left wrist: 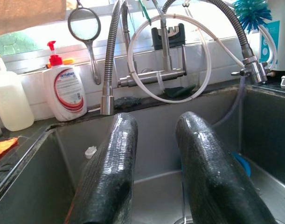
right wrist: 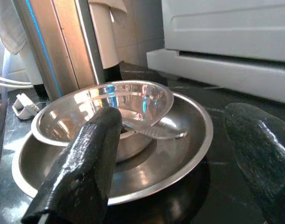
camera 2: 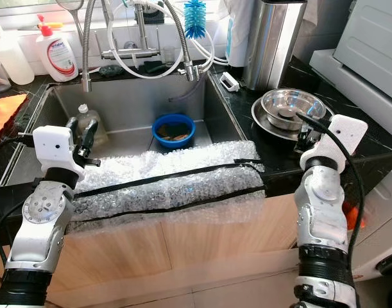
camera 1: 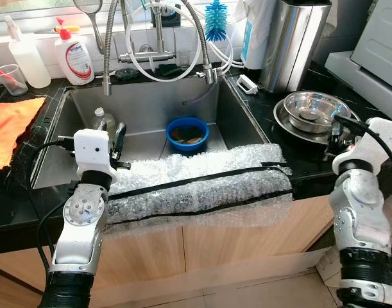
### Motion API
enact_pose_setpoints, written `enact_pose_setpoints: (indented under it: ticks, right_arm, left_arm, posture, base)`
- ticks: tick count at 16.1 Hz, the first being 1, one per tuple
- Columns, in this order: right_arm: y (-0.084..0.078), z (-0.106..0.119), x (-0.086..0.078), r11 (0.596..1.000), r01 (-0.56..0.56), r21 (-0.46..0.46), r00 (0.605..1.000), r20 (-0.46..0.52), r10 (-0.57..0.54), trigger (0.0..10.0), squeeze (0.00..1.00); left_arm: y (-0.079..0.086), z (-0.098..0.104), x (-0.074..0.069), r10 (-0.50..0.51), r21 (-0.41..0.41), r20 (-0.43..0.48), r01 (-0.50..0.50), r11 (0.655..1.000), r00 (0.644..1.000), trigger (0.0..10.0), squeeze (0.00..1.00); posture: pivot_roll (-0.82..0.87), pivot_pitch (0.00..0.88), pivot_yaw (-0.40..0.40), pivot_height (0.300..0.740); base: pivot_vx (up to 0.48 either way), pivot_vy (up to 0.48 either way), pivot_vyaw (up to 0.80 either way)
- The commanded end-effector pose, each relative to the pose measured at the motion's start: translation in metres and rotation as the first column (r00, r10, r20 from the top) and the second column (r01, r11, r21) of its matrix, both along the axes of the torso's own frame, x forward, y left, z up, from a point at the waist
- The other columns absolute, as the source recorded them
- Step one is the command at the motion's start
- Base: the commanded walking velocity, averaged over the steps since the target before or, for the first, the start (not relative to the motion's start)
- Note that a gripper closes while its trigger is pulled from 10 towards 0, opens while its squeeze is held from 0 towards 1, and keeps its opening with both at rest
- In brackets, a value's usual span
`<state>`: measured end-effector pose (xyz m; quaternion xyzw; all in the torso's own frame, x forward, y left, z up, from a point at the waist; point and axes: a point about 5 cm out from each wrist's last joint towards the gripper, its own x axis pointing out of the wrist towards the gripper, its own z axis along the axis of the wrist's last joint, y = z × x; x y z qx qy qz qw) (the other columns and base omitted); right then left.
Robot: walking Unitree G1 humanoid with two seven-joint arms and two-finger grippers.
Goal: Kitchen organization
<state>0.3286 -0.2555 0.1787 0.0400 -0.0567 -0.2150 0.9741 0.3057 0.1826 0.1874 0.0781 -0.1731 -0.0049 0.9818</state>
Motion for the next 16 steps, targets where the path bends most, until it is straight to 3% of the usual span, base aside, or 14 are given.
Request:
enact_pose_setpoints:
  ticks: [1,8,12,13,16]
  right_arm:
    - [0.001,0.004,0.004,0.999,0.008,0.045,1.000,0.019,-0.009,10.0,0.00]
    - [0.009,-0.005,0.010,0.982,0.011,0.191,0.999,0.033,-0.018,10.0,0.00]
    - [0.010,0.002,0.015,0.977,0.020,0.211,0.994,0.099,-0.041,10.0,0.00]
    - [0.010,0.003,0.016,0.977,0.027,0.212,0.994,0.101,-0.049,10.0,0.00]
    - [0.011,0.002,0.019,0.977,0.029,0.213,0.994,0.096,-0.050,10.0,0.00]
  left_arm:
    - [-0.002,0.004,-0.002,-0.010,0.022,0.013,0.010,1.000,1.000,10.0,0.00]
    - [-0.001,0.002,-0.003,0.002,0.018,0.009,-0.002,1.000,1.000,10.0,0.00]
    - [0.000,0.001,-0.004,0.006,0.011,0.007,-0.006,1.000,1.000,10.0,0.00]
    - [0.000,0.000,-0.003,0.011,-0.017,0.002,-0.011,1.000,1.000,10.0,0.00]
    - [0.000,0.002,-0.003,0.010,-0.003,0.007,-0.010,1.000,1.000,10.0,0.00]
  posture:
    - [-0.01,0.000,0.024,0.740]
    - [0.00,0.000,0.021,0.740]
    - [0.01,0.000,0.020,0.740]
    - [0.00,0.000,0.020,0.740]
    - [0.01,0.000,0.021,0.740]
  base:
    - [0.000,0.000,0.00]
    - [0.000,0.000,0.00]
    - [0.000,0.000,0.00]
    - [0.000,0.000,0.00]
    - [0.000,0.000,0.00]
